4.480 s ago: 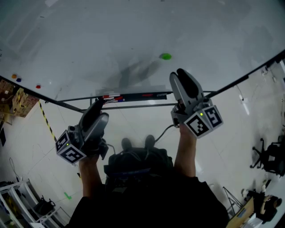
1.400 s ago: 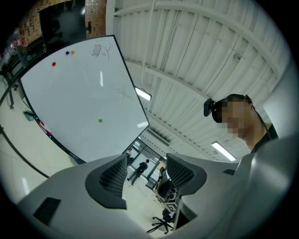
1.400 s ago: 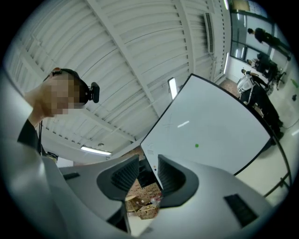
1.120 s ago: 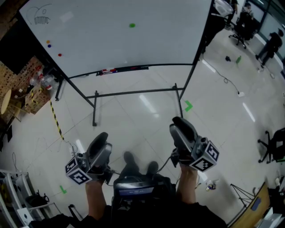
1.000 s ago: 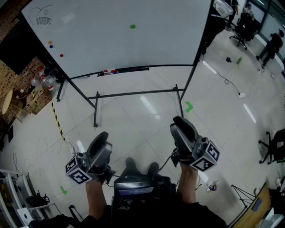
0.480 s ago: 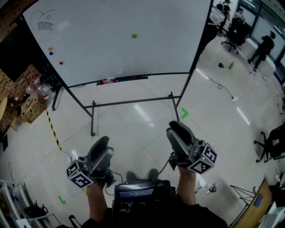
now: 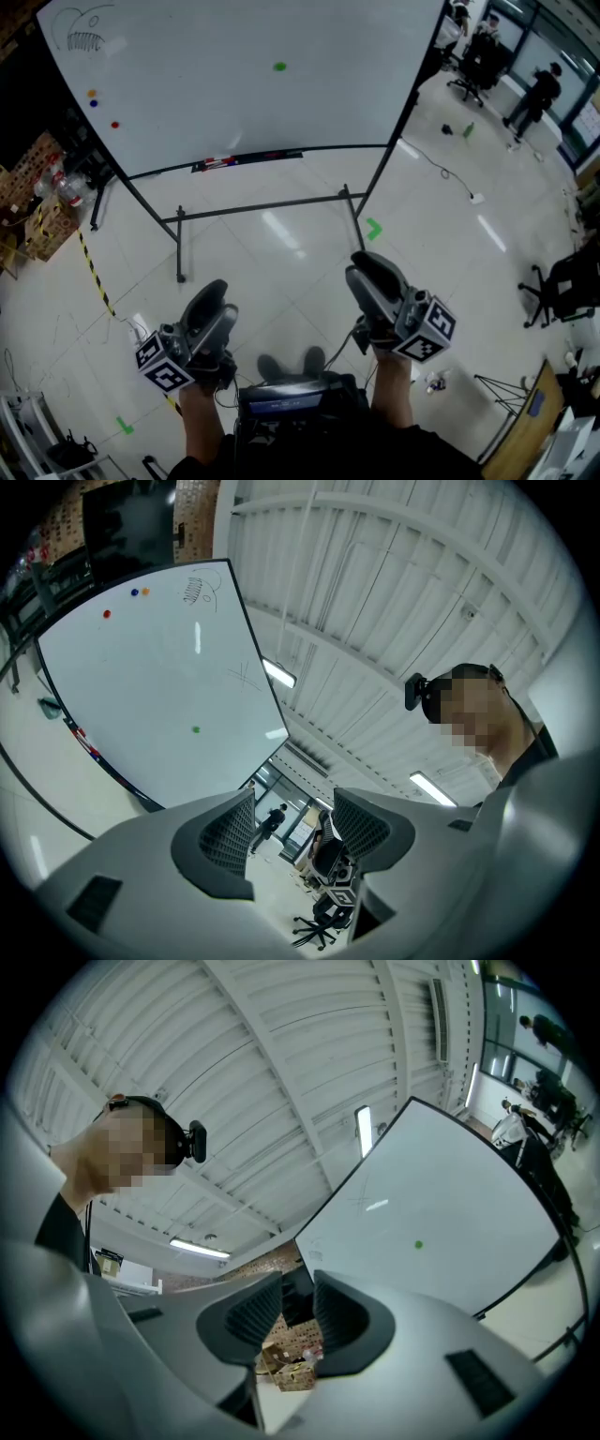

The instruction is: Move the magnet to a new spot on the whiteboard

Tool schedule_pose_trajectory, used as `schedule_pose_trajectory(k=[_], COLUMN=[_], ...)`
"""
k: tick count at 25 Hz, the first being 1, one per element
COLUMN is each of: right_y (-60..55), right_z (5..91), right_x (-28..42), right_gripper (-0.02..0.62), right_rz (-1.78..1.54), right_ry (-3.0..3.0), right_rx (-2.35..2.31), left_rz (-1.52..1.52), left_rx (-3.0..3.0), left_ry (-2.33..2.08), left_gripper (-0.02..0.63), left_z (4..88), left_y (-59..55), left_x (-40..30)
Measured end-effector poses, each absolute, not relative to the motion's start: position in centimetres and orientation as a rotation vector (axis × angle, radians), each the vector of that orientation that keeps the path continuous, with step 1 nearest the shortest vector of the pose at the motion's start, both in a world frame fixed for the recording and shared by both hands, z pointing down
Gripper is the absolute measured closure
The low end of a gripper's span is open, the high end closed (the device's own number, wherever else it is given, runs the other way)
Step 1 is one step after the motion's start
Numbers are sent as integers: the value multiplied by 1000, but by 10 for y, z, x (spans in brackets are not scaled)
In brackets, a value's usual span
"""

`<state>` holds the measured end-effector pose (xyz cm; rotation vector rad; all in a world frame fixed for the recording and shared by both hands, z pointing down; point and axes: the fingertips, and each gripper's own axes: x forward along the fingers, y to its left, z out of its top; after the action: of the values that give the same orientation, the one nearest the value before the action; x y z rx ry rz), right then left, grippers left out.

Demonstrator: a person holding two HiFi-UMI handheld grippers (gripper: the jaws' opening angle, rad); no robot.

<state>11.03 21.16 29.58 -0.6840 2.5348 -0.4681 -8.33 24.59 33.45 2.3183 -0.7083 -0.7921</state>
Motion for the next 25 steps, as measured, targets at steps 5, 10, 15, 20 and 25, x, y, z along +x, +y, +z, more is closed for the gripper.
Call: schedule_pose_trajectory(k=[5, 10, 15, 20, 25], right_y=[209, 211, 213, 211, 210], right_z=[303, 306, 304, 299, 299], right_x=[104, 104, 107, 110, 110], right_gripper=[468, 469, 500, 517, 517], right_rz=[-491, -495, -472, -454, -442], right_ry=[2542, 2544, 2545, 2545, 2537], right_rx=[-700, -707, -707, -689, -662], left_rz=[-792, -791, -787, -778, -774], left_rx=[2296, 2290, 2289, 2299, 2306], left_ry=[-704, -696, -698, -709, -718], left_gripper=[354, 354, 354, 354, 354], left_z=[343, 346, 345, 340, 341], left_y=[242, 244, 244, 241, 241], left_x=[-89, -89, -86, -85, -83])
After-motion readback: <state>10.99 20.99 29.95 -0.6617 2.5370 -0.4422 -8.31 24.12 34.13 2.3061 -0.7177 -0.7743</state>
